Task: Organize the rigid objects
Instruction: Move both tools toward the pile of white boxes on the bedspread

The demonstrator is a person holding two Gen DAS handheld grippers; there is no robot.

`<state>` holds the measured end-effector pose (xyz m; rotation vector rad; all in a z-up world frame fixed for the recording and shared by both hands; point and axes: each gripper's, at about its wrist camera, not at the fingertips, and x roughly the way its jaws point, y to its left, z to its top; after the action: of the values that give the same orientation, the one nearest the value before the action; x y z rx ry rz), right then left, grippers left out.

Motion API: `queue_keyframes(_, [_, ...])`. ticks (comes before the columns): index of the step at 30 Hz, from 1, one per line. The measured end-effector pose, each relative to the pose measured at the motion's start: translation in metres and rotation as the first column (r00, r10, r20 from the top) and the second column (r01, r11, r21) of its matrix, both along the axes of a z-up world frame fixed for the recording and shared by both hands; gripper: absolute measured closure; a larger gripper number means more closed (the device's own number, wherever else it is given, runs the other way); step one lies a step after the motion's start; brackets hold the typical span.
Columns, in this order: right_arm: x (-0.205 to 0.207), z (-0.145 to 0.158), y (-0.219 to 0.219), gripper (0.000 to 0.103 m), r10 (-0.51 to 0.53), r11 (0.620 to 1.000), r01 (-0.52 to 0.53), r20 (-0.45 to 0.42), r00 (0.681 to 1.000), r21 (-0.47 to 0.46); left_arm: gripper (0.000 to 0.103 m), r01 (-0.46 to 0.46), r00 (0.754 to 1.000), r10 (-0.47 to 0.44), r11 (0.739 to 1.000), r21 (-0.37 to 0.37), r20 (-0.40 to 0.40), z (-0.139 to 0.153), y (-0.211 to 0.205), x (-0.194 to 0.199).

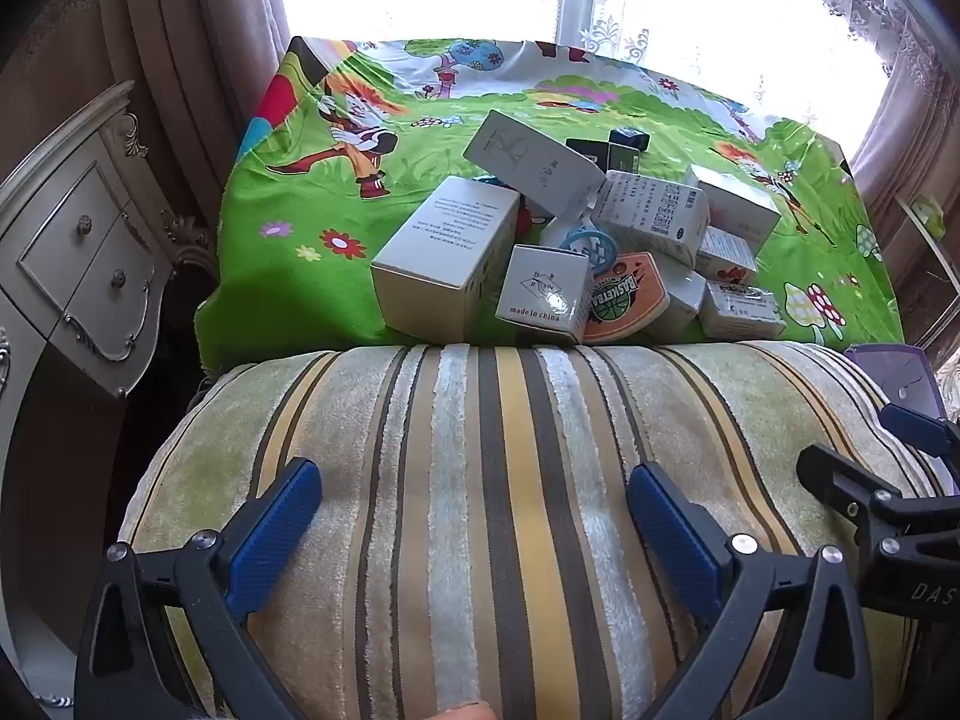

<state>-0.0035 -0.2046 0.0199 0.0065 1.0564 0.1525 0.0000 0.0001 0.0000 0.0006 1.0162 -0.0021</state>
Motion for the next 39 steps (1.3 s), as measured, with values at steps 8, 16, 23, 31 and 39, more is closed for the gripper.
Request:
queue_keyframes(8, [0.000, 0.000, 0.001, 0.000, 0.000, 1.000, 0.000, -0.008, 1.000, -0.024, 0.000, 0.000, 1.000, 0.000, 1.000, -0.021, 0.001, 0.000, 0.000, 0.000])
queue_keyframes(16, [-0.002, -0.001, 0.003, 0.000, -0.003, 1.000, 0.003, 0.001, 1.000, -0.026, 0.000, -0.002, 1.000, 0.002, 1.000, -0.023, 0.008, 0.000, 0.003, -0.003])
queue_keyframes(23, [-0.001, 0.000, 0.002, 0.000, 0.002, 1.000, -0.002, 0.001, 1.000, -0.021, 0.000, -0.019, 1.000, 0.020, 1.000, -0.011, 0.018, 0.002, -0.001, -0.003])
queue_keyframes(31, [0.004, 0.000, -0.002, 0.000, 0.009, 1.000, -0.008, -0.015, 1.000, 0.013, 0.000, -0.004, 0.999, 0.006, 0.999, -0.039, 0.051, 0.008, 0.002, -0.006])
queue_keyframes(39, [0.004, 0.004, -0.007, 0.000, 0.040, 0.999, -0.038, -0.045, 0.998, 0.038, 0.000, 0.042, 0.988, -0.029, 0.995, -0.087, 0.153, 0.029, 0.002, -0.013])
